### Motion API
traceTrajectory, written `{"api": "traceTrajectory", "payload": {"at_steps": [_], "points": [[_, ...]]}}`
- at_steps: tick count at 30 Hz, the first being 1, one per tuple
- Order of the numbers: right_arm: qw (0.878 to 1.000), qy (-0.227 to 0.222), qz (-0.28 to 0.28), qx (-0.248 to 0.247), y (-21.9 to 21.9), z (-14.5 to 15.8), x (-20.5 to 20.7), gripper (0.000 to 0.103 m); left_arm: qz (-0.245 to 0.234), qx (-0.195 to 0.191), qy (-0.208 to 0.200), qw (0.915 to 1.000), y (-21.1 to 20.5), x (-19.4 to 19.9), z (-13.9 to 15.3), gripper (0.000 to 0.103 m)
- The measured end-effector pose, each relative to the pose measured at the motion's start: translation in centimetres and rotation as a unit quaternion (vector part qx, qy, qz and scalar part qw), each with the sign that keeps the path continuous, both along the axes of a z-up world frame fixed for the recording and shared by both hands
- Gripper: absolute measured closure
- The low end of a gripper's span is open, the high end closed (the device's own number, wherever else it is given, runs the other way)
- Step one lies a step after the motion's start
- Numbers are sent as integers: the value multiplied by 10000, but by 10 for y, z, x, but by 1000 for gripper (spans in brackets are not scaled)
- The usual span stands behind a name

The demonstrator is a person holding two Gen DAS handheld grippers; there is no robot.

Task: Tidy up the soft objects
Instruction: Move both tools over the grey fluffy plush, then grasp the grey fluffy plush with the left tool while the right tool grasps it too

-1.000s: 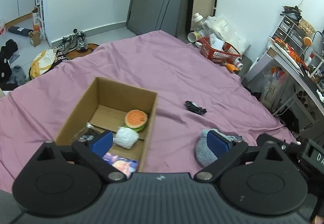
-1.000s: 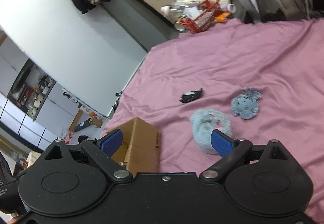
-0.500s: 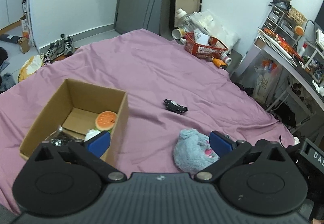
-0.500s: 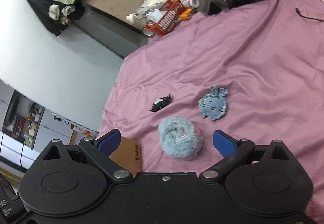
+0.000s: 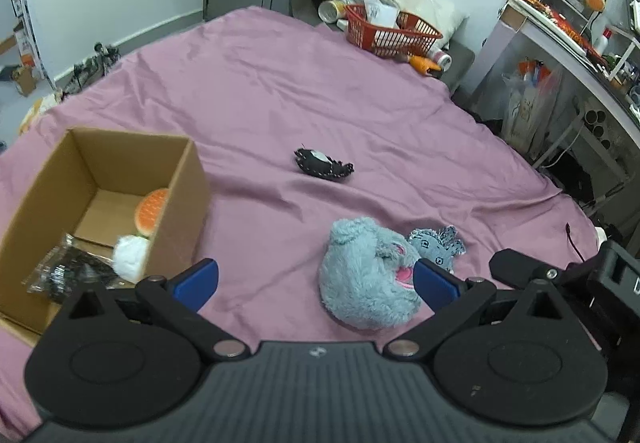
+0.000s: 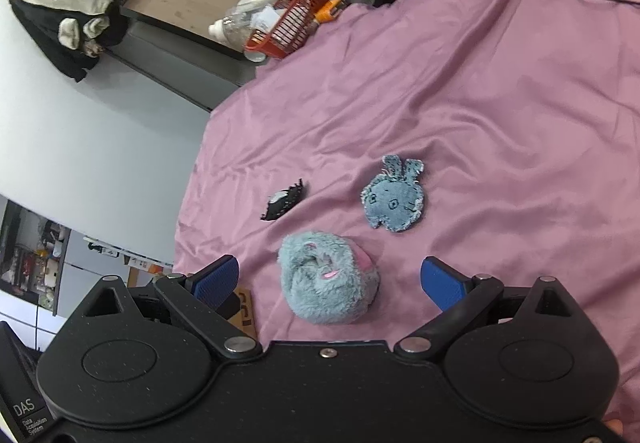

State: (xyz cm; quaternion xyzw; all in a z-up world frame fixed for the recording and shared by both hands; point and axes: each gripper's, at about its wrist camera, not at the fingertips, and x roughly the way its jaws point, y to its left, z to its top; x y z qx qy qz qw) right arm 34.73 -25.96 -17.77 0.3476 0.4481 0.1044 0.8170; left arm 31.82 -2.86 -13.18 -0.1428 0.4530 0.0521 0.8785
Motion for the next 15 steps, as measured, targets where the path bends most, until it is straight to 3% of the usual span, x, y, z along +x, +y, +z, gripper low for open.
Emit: {"api": "traceTrajectory", "payload": {"at_steps": [9,15], "points": [[9993,251,-268,-53,-3,-18,12,6,-53,-372,83,9993,-5,21,-26,4],[9980,442,-445,67,-6,-31,18,11,-127,-633,175,9978,-11,33,-44,15]]}}
